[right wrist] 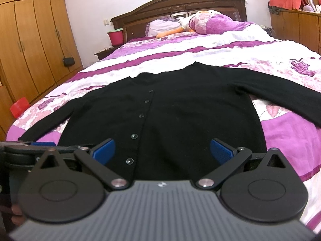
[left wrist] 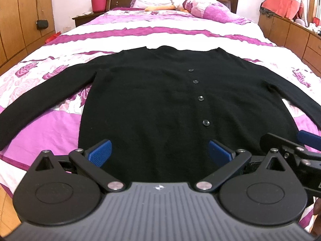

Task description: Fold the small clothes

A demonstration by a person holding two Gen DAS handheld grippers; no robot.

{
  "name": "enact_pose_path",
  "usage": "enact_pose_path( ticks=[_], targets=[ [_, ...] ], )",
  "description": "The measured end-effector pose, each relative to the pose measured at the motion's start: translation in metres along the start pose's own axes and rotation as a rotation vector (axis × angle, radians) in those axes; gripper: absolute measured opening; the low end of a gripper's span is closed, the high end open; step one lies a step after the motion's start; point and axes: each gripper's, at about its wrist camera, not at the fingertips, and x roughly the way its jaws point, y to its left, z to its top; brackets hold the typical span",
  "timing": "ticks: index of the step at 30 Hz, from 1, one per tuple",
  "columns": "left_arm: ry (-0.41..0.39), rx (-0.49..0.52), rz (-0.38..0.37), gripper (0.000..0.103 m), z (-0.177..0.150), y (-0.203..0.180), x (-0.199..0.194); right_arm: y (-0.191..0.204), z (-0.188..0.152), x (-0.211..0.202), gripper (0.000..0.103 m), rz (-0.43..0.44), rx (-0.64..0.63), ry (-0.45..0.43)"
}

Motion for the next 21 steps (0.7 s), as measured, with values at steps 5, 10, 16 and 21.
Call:
enact_pose_path(
  ticks=[5, 10, 16, 21],
  targets=[
    [0.002, -0.002, -0.001, 0.103, 0.0, 0.0001, -0.0005, -0.0001, -0.0005, -0.0019, 0.103, 0.006, -0.005, -0.002],
    [0.003, -0.004, -0.001, 0.103, 0.0, 0.0001, -0.0004, 0.0004, -0.0006, -0.0019, 0.103, 0.005, -0.004, 0.0],
    [0.005, -0.008, -0.002, 0.103, 0.0007, 0.0006, -0.0006, 0.0003, -0.0007, -0.0021, 0.103, 0.003, -0.003, 0.0],
    [0.012, -0.01, -0.004, 0.103, 0.0013, 0.0024, 0.0016, 0.0001, -0.0006, -0.002, 0.103, 0.004, -0.002, 0.002]
  ],
)
